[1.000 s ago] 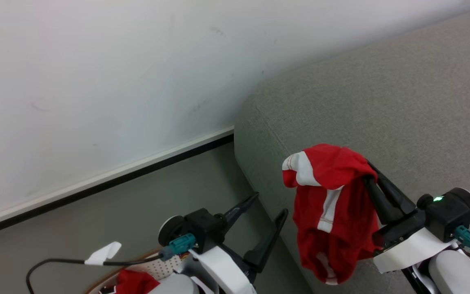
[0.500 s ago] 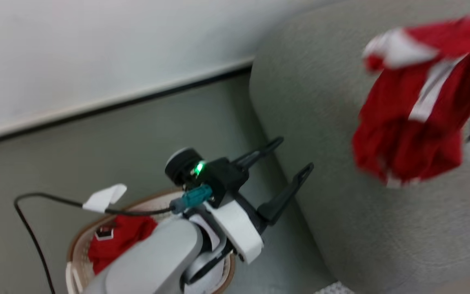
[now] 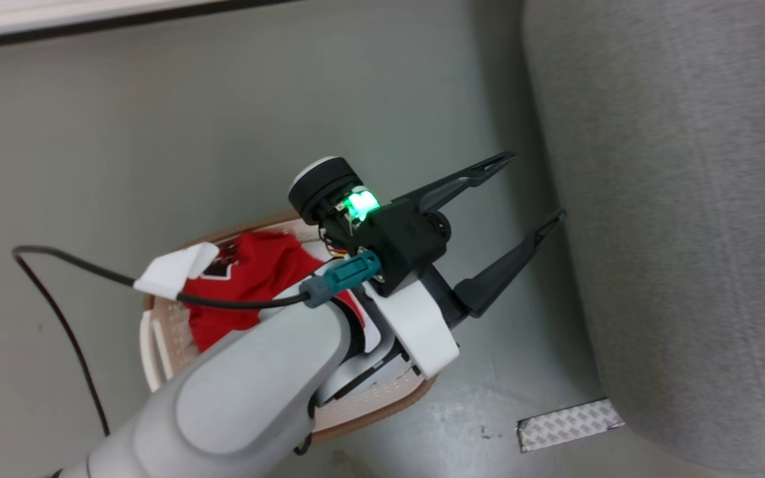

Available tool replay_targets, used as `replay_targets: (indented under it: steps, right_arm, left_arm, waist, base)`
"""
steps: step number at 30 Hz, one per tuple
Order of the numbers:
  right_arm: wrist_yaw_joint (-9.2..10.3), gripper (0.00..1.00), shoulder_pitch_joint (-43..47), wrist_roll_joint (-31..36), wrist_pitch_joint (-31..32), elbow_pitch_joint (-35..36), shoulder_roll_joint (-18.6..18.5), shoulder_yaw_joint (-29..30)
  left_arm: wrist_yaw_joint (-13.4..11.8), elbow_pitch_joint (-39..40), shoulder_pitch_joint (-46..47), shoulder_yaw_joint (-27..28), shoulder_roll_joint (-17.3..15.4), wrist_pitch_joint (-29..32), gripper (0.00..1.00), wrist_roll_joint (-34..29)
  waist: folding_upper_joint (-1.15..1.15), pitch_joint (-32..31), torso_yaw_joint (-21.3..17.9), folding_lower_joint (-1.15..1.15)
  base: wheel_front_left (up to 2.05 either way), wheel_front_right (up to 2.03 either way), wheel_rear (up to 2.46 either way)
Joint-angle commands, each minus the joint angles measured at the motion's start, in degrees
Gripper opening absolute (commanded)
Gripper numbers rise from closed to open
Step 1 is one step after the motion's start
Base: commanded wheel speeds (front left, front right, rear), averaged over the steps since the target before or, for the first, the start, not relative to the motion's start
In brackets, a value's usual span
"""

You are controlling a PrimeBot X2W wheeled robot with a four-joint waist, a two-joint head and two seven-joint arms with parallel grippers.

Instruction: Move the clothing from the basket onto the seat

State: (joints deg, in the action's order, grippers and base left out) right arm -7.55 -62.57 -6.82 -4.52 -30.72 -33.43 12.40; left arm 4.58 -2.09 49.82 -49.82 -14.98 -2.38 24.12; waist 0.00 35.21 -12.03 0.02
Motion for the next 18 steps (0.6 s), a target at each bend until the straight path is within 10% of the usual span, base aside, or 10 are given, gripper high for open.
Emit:
replay_targets:
  steps: [1,5,7,8,18]
  right_arm:
    - [0.12,0.0,0.51,1.96,-0.42,-3.26,1.29,2.45]
    - [0.13,0.0,4.41,9.47,-2.98,-10.05,4.3,6.85]
    - [0.12,0.49,5.91,12.27,-4.7,-12.12,6.7,8.71]
    - [0.13,1.0,6.57,13.53,-5.44,-13.09,7.87,9.43]
    - [0.13,1.0,12.57,17.27,-10.24,-12.68,15.42,5.45]
  left_arm:
    - [0.1,-0.1,1.01,-0.14,0.44,-0.43,1.0,-1.06]
    - [-0.11,-0.53,1.81,-0.25,1.01,-0.49,1.0,-0.85]
    - [-0.42,-0.8,1.5,0.11,0.72,-0.92,1.0,-0.44]
    - [-0.49,-1.02,1.22,0.16,0.34,-0.86,1.0,-0.44]
    - [-3.05,-3.73,-4.99,2.25,-3.01,-3.07,1.0,2.11]
  waist:
    - [0.0,2.9,3.03,-0.02]
    - [0.0,3.4,3.37,-0.02]
    - [0.0,2.96,2.79,-0.02]
    - [0.0,2.55,2.42,-0.02]
    - [0.0,-5.94,-1.26,-0.02]
  base:
    - [0.0,0.0,0.0]
    - [0.0,0.0,0.0]
    - [0.0,0.0,0.0]
    - [0.0,0.0,0.0]
    - [0.0,0.0,0.0]
